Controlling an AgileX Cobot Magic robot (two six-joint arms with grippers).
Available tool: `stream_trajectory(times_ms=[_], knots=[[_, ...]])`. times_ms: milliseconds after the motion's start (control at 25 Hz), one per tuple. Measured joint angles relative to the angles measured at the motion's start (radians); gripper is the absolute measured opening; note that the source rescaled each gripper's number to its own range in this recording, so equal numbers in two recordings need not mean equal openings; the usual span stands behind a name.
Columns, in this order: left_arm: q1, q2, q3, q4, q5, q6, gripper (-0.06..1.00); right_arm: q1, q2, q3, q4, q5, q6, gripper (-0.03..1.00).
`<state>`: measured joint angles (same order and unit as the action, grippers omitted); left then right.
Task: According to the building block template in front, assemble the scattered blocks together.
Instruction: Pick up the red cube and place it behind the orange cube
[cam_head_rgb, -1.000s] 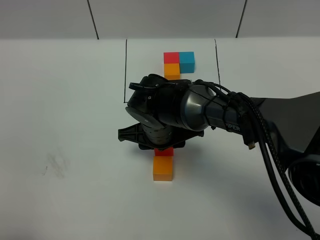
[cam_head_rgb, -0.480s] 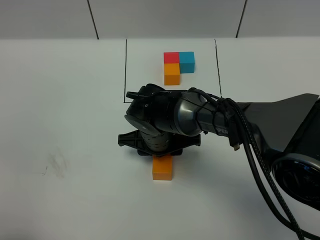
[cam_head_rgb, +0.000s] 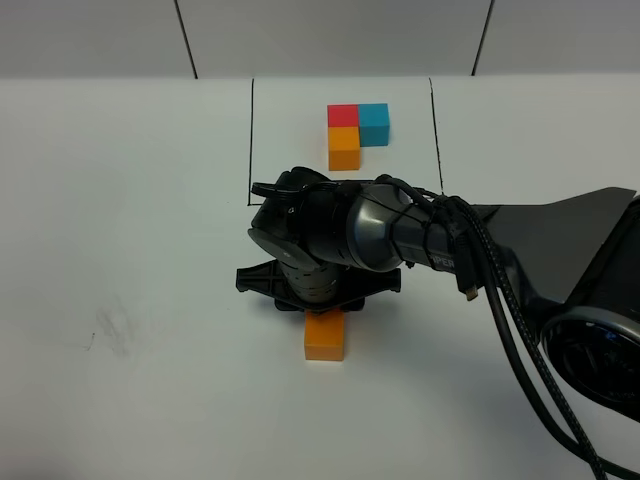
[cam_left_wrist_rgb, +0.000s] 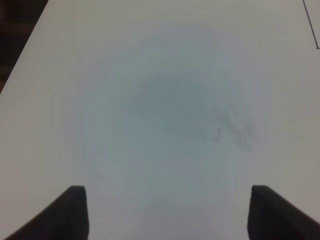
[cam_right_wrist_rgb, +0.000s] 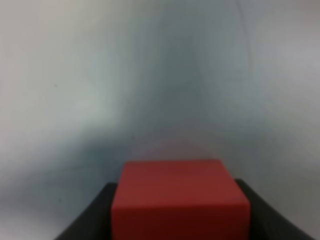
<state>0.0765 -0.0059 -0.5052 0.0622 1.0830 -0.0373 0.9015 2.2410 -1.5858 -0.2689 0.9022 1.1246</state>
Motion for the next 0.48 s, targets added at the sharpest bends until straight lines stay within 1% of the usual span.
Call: stream_trajectory(times_ms=[200, 240, 280, 320, 360, 440, 480], knots=[[0.000, 0.000, 0.000, 0.000, 0.000, 0.000, 0.50, 0.000, 0.000, 0.000, 0.001, 0.000, -0.002, 0.29], [0.000, 0.000, 0.000, 0.000, 0.000, 0.000, 0.50, 0.000, 0.000, 0.000, 0.001, 0.000, -0.003, 0.30], [0.000, 0.000, 0.000, 0.000, 0.000, 0.000, 0.50, 0.000, 0.001, 0.000, 0.001, -0.001, -0.003, 0.33], [0.000, 0.000, 0.000, 0.000, 0.000, 0.000, 0.50, 0.000, 0.005, 0.000, 0.001, -0.001, -0.004, 0.38], [0.000, 0.000, 0.000, 0.000, 0.000, 0.000, 0.50, 0.000, 0.006, 0.000, -0.004, -0.004, -0.004, 0.48], [0.000, 0.000, 0.000, 0.000, 0.000, 0.000, 0.50, 0.000, 0.004, 0.000, -0.034, -0.008, -0.005, 0.71], [0.000, 0.000, 0.000, 0.000, 0.000, 0.000, 0.50, 0.000, -0.001, 0.001, -0.059, -0.008, -0.006, 0.80]])
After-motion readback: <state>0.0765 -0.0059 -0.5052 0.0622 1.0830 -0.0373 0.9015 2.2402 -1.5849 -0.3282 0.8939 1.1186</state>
